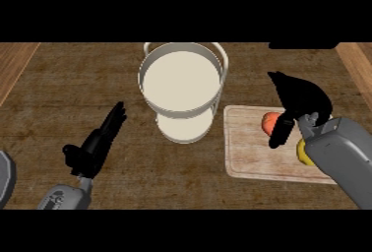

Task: Pick the squash from the cutting board and place it in the tiered basket

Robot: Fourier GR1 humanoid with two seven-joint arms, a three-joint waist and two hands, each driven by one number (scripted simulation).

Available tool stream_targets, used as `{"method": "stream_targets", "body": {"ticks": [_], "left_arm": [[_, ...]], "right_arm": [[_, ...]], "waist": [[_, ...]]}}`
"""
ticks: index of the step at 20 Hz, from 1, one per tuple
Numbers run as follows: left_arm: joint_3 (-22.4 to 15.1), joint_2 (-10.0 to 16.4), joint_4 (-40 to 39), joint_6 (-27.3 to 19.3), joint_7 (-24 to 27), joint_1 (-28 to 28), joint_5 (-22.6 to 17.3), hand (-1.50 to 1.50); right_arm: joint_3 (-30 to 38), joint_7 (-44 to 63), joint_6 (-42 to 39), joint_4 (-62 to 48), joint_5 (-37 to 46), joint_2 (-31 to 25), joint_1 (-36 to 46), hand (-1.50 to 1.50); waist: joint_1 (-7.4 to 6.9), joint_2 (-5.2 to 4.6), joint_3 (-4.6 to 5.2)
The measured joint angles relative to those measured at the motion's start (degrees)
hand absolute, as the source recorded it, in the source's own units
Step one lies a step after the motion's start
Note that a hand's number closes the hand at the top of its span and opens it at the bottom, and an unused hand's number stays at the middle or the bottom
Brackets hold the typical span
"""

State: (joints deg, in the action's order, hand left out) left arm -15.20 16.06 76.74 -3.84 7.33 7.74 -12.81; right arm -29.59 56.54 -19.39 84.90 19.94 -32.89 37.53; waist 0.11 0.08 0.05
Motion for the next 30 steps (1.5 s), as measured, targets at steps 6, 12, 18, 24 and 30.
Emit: {"method": "stream_targets", "body": {"ticks": [6, 12, 18, 24, 30], "left_arm": [[1.64, -0.35, -1.28, 1.82, 0.33, 0.48, 0.47, 0.00], [3.09, -1.49, -1.78, 3.06, 0.73, 0.11, 2.16, 0.00], [4.20, -3.09, -0.77, 3.58, -1.10, 0.62, 3.67, 0.00], [5.95, -3.61, 0.76, 5.20, -1.85, -0.93, 5.05, 0.00], [7.27, -4.97, 1.31, 5.97, -2.60, -0.83, 6.56, 0.00]], "right_arm": [[1.33, -0.88, 0.20, -4.19, 4.16, 3.19, -3.64, -1.50], [4.31, -4.04, 1.23, -8.19, 10.01, 6.63, -6.39, -1.50], [7.99, -7.55, 1.72, -12.02, 14.42, 7.95, -9.37, -1.50], [11.68, -12.28, 2.16, -15.91, 18.40, 10.35, -11.05, -1.50], [14.05, -15.81, 2.90, -19.41, 22.28, 13.00, -11.48, -1.50]], "waist": [[-0.19, -0.10, -0.03], [-0.27, -0.11, -0.05], [-0.22, -0.09, -0.05], [-0.28, -0.09, -0.05], [-0.30, -0.09, -0.05]]}}
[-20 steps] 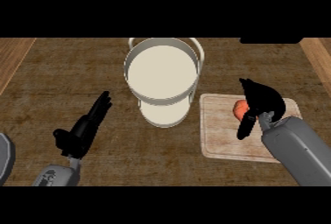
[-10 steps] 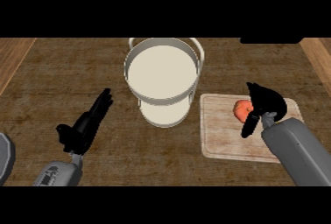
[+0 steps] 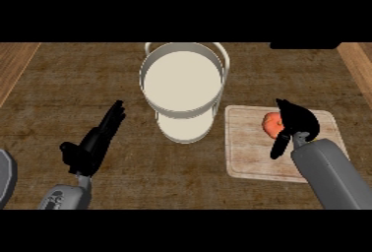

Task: Pick the squash from the cutting board and place it in the tiered basket

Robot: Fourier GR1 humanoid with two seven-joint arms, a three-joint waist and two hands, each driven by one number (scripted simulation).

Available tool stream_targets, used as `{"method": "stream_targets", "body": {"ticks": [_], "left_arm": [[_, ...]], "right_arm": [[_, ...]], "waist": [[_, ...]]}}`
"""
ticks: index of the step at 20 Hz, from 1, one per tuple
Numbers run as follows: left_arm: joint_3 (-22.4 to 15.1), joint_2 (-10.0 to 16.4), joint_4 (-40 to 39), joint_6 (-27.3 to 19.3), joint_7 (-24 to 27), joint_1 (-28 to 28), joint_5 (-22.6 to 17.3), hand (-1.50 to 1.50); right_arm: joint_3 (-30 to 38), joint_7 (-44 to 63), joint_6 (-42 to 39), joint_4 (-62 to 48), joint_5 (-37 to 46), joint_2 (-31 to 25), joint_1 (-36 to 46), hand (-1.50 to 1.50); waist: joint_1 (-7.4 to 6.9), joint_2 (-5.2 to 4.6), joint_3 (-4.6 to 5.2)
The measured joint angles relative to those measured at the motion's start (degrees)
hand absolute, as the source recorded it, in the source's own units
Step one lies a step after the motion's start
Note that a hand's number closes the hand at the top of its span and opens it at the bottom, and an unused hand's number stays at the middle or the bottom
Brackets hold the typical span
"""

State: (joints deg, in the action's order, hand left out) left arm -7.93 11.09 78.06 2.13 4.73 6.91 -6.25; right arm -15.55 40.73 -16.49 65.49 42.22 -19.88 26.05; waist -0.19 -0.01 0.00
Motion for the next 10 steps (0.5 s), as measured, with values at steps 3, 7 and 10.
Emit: {"method": "stream_targets", "body": {"ticks": [3, 7, 10], "left_arm": [[0.48, -0.65, 0.61, 0.41, -0.44, -0.05, 1.01, 0.00], [0.16, -1.92, 0.85, 0.15, 0.06, -0.74, 1.85, 0.00], [0.52, -2.08, 0.73, 0.49, 0.42, -0.96, 2.32, 0.00]], "right_arm": [[1.53, -2.31, 1.41, -3.15, 2.03, 1.61, 0.30, 1.50], [2.80, -8.37, 5.51, -4.85, 2.80, 2.31, -0.01, 1.50], [3.74, -11.74, 7.57, -5.48, 3.64, 2.61, 0.65, 1.50]], "waist": [[-0.03, -0.01, -0.01], [0.01, 0.07, 0.15], [0.00, 0.07, 0.16]]}}
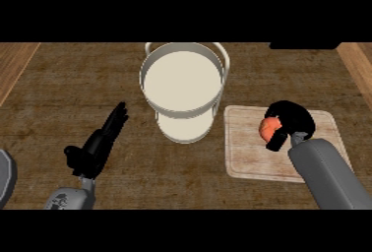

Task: Pick the squash from the cutting board and place it in the tiered basket

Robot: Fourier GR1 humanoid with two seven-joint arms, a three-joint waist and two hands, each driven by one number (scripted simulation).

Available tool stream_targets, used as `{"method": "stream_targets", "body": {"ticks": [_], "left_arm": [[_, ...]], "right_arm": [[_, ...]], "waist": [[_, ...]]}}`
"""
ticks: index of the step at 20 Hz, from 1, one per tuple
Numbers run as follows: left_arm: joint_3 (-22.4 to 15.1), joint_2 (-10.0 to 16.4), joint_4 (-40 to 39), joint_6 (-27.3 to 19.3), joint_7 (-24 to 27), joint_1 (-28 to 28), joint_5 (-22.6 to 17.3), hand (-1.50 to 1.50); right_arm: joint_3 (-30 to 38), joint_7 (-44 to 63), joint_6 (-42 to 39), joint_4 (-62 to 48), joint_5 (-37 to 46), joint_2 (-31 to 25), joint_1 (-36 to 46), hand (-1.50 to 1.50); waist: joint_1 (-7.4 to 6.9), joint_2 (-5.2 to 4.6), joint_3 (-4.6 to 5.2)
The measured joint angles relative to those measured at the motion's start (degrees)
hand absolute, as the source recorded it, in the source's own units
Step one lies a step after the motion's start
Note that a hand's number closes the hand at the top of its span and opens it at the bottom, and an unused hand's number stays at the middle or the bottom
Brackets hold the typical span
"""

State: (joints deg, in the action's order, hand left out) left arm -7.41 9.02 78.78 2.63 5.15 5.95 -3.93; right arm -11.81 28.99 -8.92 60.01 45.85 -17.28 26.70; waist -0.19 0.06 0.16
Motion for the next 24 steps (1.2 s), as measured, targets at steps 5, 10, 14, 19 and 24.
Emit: {"method": "stream_targets", "body": {"ticks": [5, 10, 14, 19, 24], "left_arm": [[1.53, 0.02, -0.80, 1.26, -0.01, 0.68, 0.21, 0.00], [2.42, -0.29, -1.00, 2.30, -0.29, 0.56, 0.72, 0.00], [3.27, -0.25, -0.18, 1.75, -1.66, 0.74, 0.64, 0.00], [3.18, -0.72, 0.29, 1.33, -1.00, -0.70, 1.12, 0.00], [3.60, -0.74, -0.94, 1.29, 0.55, -1.10, 1.43, 0.00]], "right_arm": [[1.47, -3.16, 2.02, -2.15, 2.06, 1.45, 1.67, 1.50], [1.70, -2.41, 1.68, 2.19, 4.34, 2.09, -0.38, 1.50], [0.91, -0.85, 1.86, 13.55, 5.70, -1.38, -10.69, 1.50], [2.73, 0.08, 3.76, 29.40, 5.61, -6.05, -24.20, 1.50], [6.55, -1.64, 6.38, 42.66, -2.19, -3.25, -28.99, 1.50]], "waist": [[-0.01, -0.01, -0.03], [0.14, 0.00, -0.11], [1.11, 0.26, -0.11], [1.86, 0.40, -0.11], [2.18, 0.44, -0.12]]}}
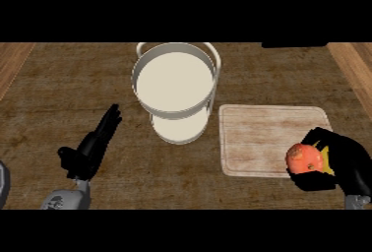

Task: Pick the squash from the cutting board and place it in the tiered basket

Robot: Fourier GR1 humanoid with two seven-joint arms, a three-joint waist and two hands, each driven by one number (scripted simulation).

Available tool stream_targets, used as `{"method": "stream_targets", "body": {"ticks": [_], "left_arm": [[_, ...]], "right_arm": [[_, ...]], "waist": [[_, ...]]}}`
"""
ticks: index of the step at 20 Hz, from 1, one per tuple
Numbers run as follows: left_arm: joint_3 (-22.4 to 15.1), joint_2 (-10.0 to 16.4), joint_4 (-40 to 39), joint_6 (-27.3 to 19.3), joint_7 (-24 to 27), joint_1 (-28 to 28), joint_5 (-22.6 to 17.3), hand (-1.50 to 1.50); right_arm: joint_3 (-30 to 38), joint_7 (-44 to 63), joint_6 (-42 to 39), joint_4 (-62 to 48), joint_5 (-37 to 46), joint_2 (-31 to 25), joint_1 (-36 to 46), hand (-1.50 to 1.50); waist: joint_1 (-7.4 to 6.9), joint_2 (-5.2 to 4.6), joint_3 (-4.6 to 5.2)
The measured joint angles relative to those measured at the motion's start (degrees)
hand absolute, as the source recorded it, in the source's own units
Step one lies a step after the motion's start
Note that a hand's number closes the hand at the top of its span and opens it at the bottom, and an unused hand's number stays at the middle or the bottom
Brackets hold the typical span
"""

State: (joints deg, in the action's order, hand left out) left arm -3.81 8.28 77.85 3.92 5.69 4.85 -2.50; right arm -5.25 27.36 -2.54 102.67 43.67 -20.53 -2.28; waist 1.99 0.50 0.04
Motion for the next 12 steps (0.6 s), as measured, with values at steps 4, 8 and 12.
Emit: {"method": "stream_targets", "body": {"ticks": [4, 8, 12], "left_arm": [[-0.04, 0.17, 0.10, 0.67, -0.22, 0.30, -0.12, 0.00], [-0.01, -0.24, -0.14, 0.66, -0.56, 1.25, 0.13, 0.00], [-0.33, -0.47, -0.56, 1.33, 0.04, 1.42, 0.49, 0.00]], "right_arm": [[1.13, 1.17, 0.05, 11.44, -3.32, 1.50, -0.54, 1.50], [1.55, 6.66, -4.15, 19.78, -5.36, 1.76, 3.76, 1.50], [0.78, 18.48, -9.98, 23.09, -6.55, 3.25, 14.97, 1.50]], "waist": [[-0.47, -0.07, 0.00], [-1.30, -0.26, 0.01], [-2.04, -0.38, 0.06]]}}
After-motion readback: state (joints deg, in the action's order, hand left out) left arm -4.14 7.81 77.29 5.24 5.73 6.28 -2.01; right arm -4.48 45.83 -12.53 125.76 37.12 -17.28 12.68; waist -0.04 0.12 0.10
